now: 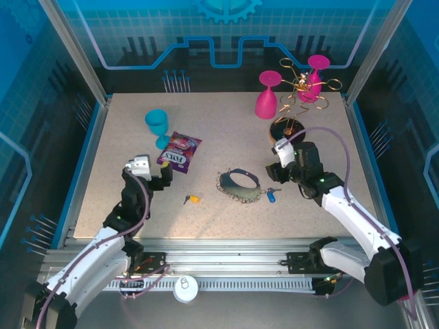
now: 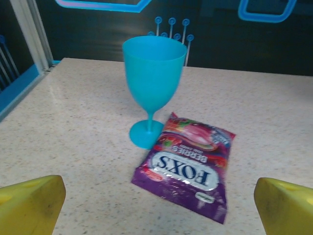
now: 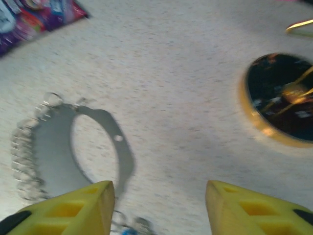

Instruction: Put the keys on the keyring

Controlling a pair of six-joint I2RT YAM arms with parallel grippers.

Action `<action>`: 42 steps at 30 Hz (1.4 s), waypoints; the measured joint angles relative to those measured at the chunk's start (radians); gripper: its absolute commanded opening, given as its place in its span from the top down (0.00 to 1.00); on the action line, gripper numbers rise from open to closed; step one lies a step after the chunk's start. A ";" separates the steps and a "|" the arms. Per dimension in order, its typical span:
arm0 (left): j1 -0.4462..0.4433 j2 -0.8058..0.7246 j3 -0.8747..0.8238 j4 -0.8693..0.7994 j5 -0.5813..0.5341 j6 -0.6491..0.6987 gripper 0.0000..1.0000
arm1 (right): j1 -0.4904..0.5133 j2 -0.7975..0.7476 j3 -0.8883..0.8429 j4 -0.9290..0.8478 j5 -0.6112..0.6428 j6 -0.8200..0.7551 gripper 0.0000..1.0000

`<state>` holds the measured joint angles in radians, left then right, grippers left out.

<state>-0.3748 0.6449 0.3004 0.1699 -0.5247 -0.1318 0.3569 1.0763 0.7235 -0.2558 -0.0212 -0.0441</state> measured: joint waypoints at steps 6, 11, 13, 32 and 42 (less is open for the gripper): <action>0.011 -0.015 0.070 -0.117 0.040 -0.210 0.01 | 0.182 0.210 0.075 -0.042 0.016 0.231 0.56; 0.016 -0.018 0.069 -0.158 0.164 -0.309 0.01 | 0.258 0.396 0.249 -0.113 0.048 0.382 0.62; 0.016 -0.006 0.069 -0.158 0.208 -0.351 0.01 | 0.262 0.454 0.314 -0.138 0.051 0.406 0.63; 0.015 0.079 0.092 -0.285 0.245 -0.653 0.01 | 0.425 0.984 0.876 -0.500 0.209 0.344 0.69; 0.015 0.069 0.092 -0.298 0.233 -0.656 0.01 | 0.359 0.983 0.876 -0.512 0.224 0.536 0.68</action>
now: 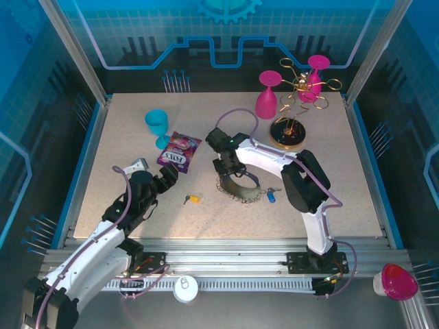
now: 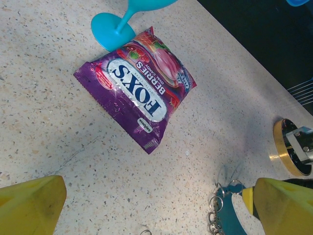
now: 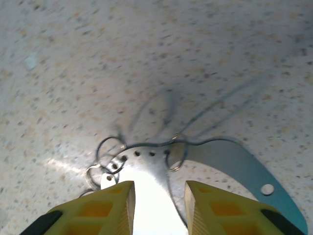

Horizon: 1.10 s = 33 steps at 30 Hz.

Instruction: Put the keys on the keyring

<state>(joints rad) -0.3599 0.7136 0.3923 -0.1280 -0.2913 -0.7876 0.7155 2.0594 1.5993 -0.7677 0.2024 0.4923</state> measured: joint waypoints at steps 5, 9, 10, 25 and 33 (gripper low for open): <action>0.000 0.000 0.000 0.000 0.000 0.000 0.01 | -0.026 0.008 0.017 -0.022 -0.001 0.049 0.71; 0.000 0.000 0.000 0.000 0.000 0.000 0.02 | -0.026 0.027 0.031 -0.027 -0.011 0.071 0.78; 0.000 0.000 0.000 0.000 0.000 0.000 0.02 | -0.026 0.032 0.031 -0.028 -0.017 0.077 0.79; 0.000 0.000 0.000 0.001 0.000 0.004 0.02 | -0.032 0.079 0.048 -0.026 -0.055 0.101 0.95; 0.000 -0.002 0.000 0.001 0.000 0.032 0.04 | -0.038 0.079 0.050 -0.020 -0.066 0.099 1.00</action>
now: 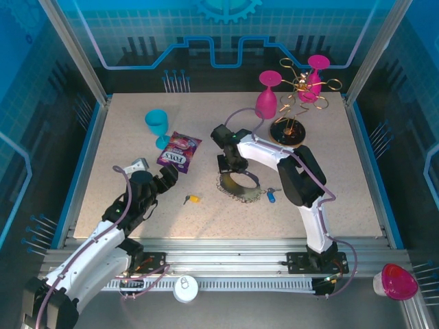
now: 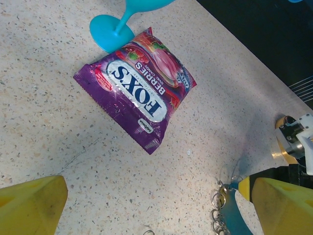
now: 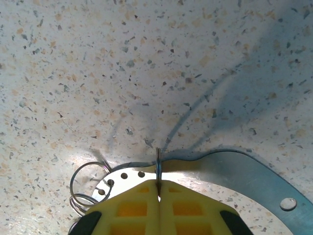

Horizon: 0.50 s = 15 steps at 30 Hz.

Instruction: Put the keys on the keyring

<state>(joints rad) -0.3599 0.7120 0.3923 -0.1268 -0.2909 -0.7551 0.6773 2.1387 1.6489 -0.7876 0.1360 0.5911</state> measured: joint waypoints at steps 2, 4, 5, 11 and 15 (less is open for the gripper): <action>0.000 -0.003 0.000 0.000 0.000 0.019 0.05 | 0.000 -0.004 -0.008 0.019 -0.010 -0.012 1.00; 0.000 -0.010 0.006 0.000 0.009 0.051 0.06 | 0.000 -0.035 -0.057 0.066 -0.026 -0.040 1.00; 0.000 -0.013 0.011 0.000 0.018 0.069 0.06 | 0.000 -0.058 -0.087 0.085 -0.038 -0.057 1.00; 0.000 -0.028 0.055 0.023 0.116 0.220 0.12 | 0.000 -0.292 -0.275 0.203 -0.159 -0.181 1.00; 0.000 -0.005 0.101 0.049 0.209 0.331 0.19 | 0.000 -0.451 -0.357 0.281 -0.284 -0.262 1.00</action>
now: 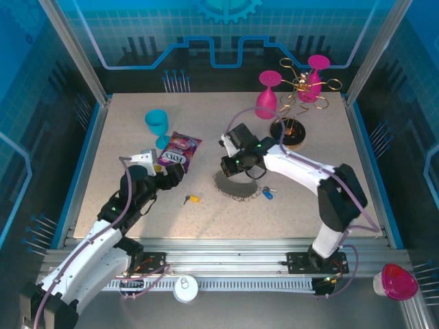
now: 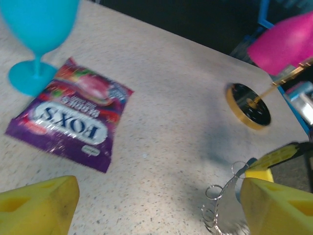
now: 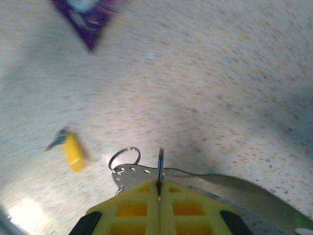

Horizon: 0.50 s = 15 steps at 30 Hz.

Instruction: Put the keys on the keyring

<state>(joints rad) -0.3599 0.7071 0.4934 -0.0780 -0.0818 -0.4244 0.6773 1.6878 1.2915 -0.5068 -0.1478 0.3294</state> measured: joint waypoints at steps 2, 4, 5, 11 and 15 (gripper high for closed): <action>0.000 0.012 0.017 0.017 0.056 0.057 0.22 | 0.000 -0.051 -0.028 0.031 -0.062 -0.039 1.00; 0.000 0.016 0.032 0.038 0.121 0.116 0.25 | -0.002 -0.097 -0.065 0.074 -0.126 -0.076 1.00; 0.000 0.016 0.039 0.042 0.144 0.141 0.26 | -0.004 -0.113 -0.082 0.089 -0.154 -0.089 1.00; 0.000 0.039 0.106 0.047 0.293 0.334 0.31 | -0.040 -0.200 -0.192 0.200 -0.324 -0.156 1.00; 0.000 0.075 0.171 -0.009 0.377 0.464 0.32 | -0.055 -0.240 -0.252 0.288 -0.419 -0.169 1.00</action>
<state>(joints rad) -0.3599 0.7822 0.6643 -0.0868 0.2951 0.0395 0.6228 1.4483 1.0393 -0.2184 -0.5667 0.1600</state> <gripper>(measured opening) 0.689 0.058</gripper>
